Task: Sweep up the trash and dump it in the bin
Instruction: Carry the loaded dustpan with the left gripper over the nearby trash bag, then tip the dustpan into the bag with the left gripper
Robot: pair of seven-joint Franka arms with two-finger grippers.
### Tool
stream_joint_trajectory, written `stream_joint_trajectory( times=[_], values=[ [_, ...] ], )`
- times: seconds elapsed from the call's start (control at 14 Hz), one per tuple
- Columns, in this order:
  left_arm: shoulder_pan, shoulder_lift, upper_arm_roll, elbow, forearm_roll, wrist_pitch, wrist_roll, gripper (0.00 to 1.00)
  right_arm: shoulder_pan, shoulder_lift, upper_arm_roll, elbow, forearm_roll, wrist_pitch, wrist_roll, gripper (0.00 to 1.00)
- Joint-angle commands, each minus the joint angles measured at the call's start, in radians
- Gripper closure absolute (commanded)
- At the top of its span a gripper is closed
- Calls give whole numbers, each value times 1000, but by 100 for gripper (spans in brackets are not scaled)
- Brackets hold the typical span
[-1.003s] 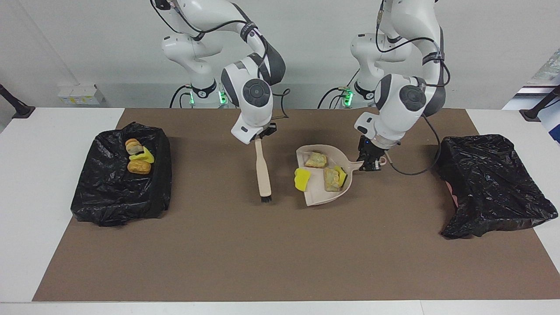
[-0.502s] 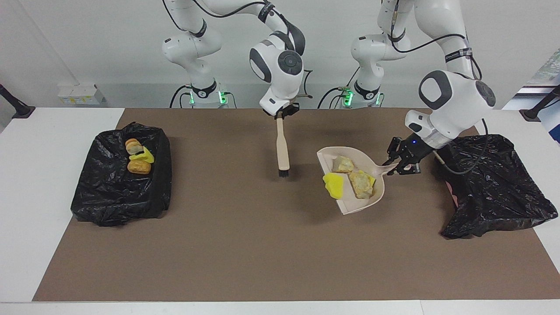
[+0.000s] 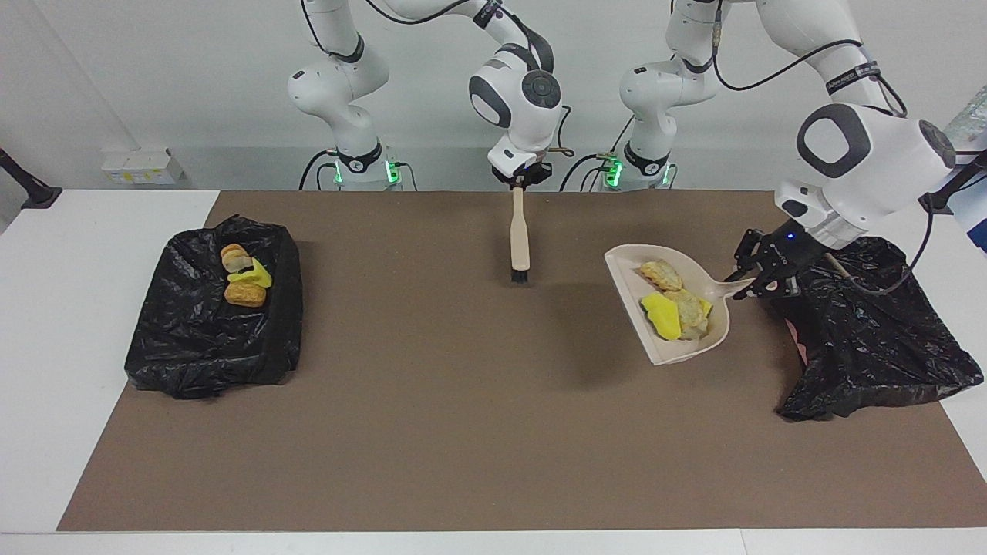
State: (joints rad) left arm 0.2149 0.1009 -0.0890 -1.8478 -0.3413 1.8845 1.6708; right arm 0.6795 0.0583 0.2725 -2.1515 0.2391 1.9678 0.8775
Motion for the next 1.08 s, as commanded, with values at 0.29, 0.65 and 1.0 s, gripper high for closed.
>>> stream_joint_trajectory(
  times=[0.29, 0.65, 1.0],
  values=[
    [211, 135, -11, 289, 221, -191, 217, 100, 23, -20, -3, -87, 48, 128, -66, 96],
    [311, 207, -11, 432, 400, -168, 294, 100, 28, -14, -4, -79, 48, 125, -58, 45],
    [343, 226, 5, 457, 586, -10, 334, 100, -99, 34, -13, 27, 31, 131, -66, 3]
  ],
)
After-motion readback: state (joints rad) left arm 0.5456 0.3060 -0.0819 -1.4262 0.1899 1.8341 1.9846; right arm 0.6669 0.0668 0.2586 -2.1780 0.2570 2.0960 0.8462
